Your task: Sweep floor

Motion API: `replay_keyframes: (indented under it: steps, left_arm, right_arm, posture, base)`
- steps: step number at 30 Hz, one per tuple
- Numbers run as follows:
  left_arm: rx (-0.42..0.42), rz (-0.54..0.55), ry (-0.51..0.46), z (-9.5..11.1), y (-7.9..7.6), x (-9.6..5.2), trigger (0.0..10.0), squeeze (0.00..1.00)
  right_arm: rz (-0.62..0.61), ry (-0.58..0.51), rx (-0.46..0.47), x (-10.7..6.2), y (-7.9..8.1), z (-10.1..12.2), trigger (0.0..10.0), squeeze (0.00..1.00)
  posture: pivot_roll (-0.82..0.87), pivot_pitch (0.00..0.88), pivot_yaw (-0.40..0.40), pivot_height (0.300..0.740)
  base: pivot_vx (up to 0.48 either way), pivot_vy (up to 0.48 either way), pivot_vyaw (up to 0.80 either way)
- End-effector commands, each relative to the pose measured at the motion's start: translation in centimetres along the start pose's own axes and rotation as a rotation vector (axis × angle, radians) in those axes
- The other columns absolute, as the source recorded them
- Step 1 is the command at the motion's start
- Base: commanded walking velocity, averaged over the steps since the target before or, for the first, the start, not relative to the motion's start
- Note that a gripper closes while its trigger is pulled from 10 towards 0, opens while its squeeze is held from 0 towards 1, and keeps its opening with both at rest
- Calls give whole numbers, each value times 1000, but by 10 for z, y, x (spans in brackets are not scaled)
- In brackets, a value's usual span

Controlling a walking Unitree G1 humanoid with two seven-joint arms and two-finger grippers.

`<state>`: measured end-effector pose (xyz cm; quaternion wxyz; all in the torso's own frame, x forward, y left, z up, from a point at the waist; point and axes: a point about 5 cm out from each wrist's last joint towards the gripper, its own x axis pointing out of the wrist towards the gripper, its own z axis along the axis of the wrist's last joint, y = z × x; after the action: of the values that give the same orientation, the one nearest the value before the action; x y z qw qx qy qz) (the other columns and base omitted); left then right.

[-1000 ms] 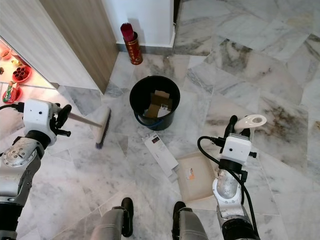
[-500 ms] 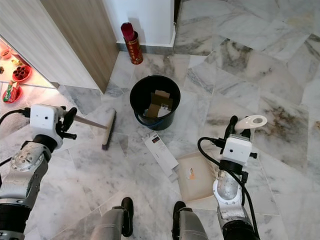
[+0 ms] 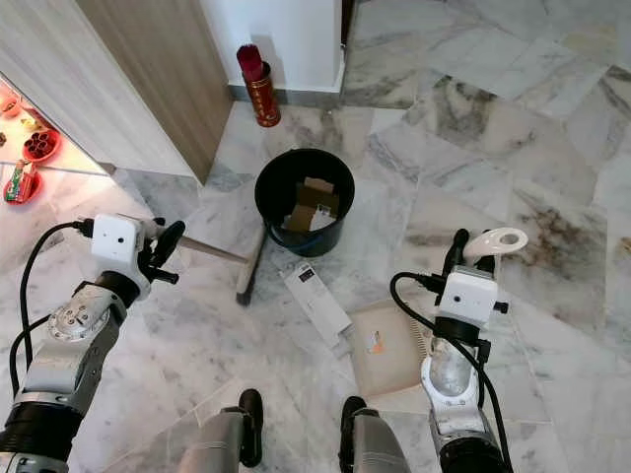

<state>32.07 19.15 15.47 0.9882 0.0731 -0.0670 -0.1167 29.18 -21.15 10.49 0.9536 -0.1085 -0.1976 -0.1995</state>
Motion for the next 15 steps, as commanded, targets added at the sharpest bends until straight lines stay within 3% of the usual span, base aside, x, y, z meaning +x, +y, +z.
replay_keyframes:
  steps: [1,15]
  left_arm:
    - [-8,-16,-10,1,-1,-2,10000,0]
    - [-63,-287,98,-3,-21,-9,10000,0]
  right_arm:
    - [14,66,-46,-12,-6,-12,10000,0]
    - [15,73,-44,-12,-5,-13,10000,0]
  posture:
    - [178,380,73,740]
    - [183,385,75,740]
  base:
    - [0,0,0]
    - [0,0,0]
